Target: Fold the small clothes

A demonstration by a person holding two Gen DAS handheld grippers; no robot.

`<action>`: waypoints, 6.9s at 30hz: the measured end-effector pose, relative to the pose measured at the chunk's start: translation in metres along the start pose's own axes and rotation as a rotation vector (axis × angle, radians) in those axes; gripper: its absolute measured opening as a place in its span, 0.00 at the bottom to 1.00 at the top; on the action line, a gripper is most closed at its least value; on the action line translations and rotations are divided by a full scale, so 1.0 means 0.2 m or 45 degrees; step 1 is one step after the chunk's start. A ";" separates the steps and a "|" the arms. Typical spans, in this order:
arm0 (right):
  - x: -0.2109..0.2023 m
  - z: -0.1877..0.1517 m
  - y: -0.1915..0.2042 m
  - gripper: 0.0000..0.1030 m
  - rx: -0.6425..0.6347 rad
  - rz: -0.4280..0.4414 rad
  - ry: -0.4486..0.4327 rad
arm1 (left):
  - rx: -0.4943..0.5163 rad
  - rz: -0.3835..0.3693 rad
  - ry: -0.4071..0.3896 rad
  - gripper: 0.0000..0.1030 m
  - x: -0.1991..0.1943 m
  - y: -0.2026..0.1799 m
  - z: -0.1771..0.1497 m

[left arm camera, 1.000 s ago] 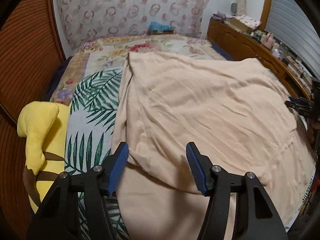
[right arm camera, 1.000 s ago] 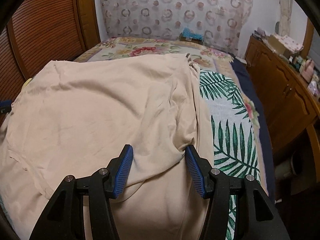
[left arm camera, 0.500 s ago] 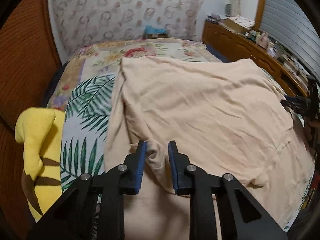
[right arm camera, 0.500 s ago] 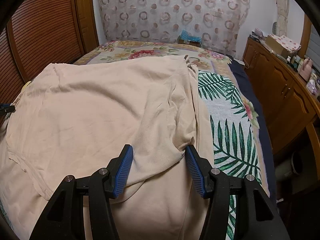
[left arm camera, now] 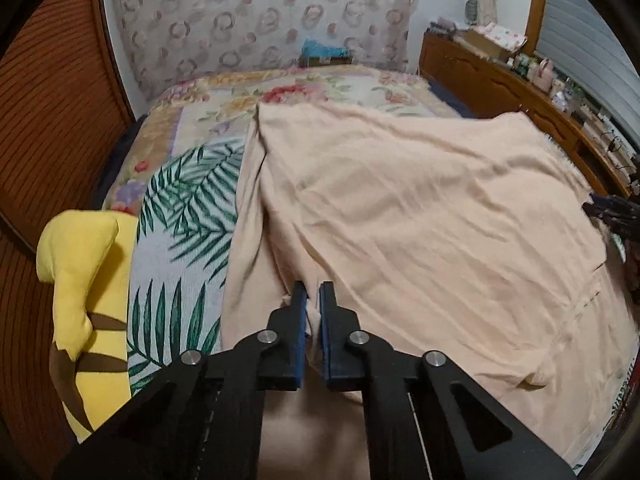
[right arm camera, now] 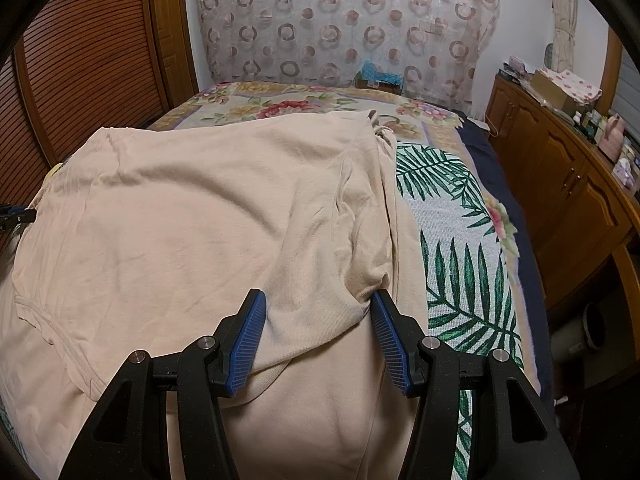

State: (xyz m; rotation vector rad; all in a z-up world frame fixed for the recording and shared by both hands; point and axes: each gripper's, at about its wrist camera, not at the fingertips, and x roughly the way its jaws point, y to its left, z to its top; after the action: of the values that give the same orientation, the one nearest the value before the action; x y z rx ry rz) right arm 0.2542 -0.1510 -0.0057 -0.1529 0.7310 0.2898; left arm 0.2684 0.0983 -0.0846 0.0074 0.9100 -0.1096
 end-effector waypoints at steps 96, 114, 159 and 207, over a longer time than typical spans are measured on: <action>-0.40 -0.76 0.05 0.05 0.066 -0.006 -0.180 | -0.195 0.030 -0.187 0.39 -0.48 0.10 -0.71; -0.48 -0.81 0.11 0.51 0.082 0.024 -0.158 | -0.266 -0.025 -0.140 0.39 -0.41 0.10 -0.73; -0.47 -0.85 0.16 0.75 0.121 0.080 -0.175 | -0.025 -0.412 -0.406 0.07 -0.69 -0.47 -0.30; -0.61 -0.92 -0.07 0.75 0.183 0.112 -0.283 | 0.208 -0.387 -0.172 0.78 -0.45 -0.90 -0.26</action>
State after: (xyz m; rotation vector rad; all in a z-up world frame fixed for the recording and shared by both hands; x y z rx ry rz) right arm 0.0548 -0.2333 -0.0586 0.0475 0.5367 0.3312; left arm 0.1553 -0.0698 -0.0383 0.0132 0.7603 -0.4616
